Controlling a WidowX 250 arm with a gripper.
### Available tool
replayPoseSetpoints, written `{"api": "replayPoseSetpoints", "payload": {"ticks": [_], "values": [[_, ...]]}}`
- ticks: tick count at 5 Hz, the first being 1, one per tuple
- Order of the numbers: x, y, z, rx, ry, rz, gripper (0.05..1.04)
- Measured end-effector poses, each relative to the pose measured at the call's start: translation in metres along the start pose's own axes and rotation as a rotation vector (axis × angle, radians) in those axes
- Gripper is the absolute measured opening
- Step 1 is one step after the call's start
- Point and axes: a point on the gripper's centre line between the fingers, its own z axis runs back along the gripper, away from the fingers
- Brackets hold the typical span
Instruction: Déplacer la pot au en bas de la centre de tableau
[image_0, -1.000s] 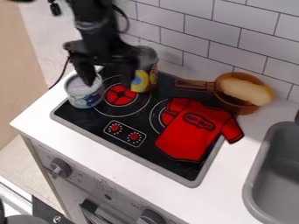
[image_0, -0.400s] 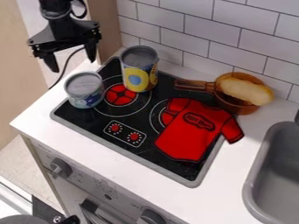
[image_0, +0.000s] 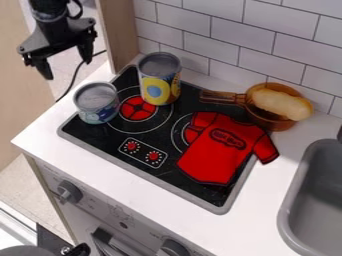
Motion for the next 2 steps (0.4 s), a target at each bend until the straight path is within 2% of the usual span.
{"api": "replayPoseSetpoints", "payload": {"ticks": [1,2], "values": [[0.0039,0.0061,-0.0164,0.061,0.096,0.105,1.001],[0.0111,0.0056,-0.0187,0.066,0.046,0.198,1.001]]}}
